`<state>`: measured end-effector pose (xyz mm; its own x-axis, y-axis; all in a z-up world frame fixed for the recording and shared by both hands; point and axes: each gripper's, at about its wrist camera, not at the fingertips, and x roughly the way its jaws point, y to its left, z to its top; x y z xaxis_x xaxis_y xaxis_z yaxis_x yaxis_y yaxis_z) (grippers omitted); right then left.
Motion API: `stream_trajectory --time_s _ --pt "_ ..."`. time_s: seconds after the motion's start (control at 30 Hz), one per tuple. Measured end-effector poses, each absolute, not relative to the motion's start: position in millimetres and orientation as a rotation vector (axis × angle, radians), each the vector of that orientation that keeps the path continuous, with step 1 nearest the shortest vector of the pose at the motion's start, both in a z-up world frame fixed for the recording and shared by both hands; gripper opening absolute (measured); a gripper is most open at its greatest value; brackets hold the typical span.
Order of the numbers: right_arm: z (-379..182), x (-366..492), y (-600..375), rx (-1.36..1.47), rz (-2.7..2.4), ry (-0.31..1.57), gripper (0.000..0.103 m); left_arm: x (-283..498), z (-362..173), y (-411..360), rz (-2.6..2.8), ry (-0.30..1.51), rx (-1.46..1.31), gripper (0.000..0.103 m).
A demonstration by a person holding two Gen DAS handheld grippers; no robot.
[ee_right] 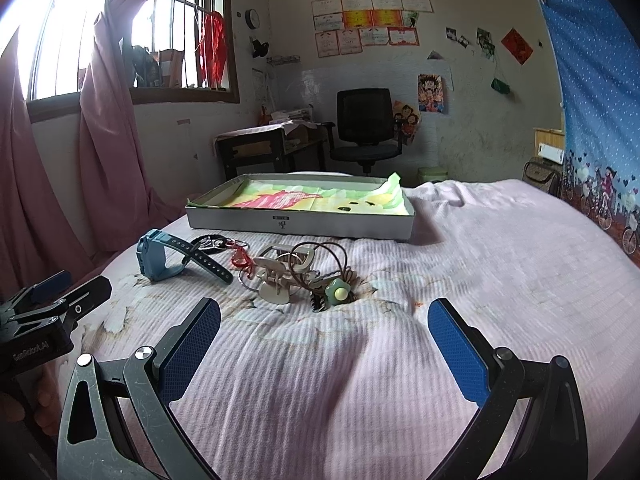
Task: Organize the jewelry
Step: 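Grasp the light-blue smartwatch with the left tool while the right tool grasps the teal watch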
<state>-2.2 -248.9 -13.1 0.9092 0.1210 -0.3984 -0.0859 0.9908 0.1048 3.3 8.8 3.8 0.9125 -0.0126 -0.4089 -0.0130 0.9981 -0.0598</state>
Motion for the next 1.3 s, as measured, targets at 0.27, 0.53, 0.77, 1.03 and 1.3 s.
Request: stream_trajectory --time_s 0.27,0.53,0.77,1.03,1.3 --pt "-13.5 6.9 -251.3 0.092 0.134 0.447 0.102 16.6 12.4 9.3 -0.011 0.451 -0.048 0.103" --pt "-16.1 35.4 -257.9 0.108 0.168 0.517 0.102 41.1 13.3 7.5 -0.015 0.49 -0.002 0.102" --pt "-22.4 70.6 -257.8 0.071 0.214 0.597 0.081 65.9 6.6 19.1 -0.066 0.548 -0.072 0.086" --pt "-37.9 97.8 -254.8 0.048 0.234 0.697 0.056 79.5 -6.6 17.2 -0.093 0.599 -0.053 0.073" --pt "-45.8 114.0 -254.8 0.049 0.26 0.727 0.04 94.9 -16.3 18.9 -0.118 0.654 -0.062 0.063"
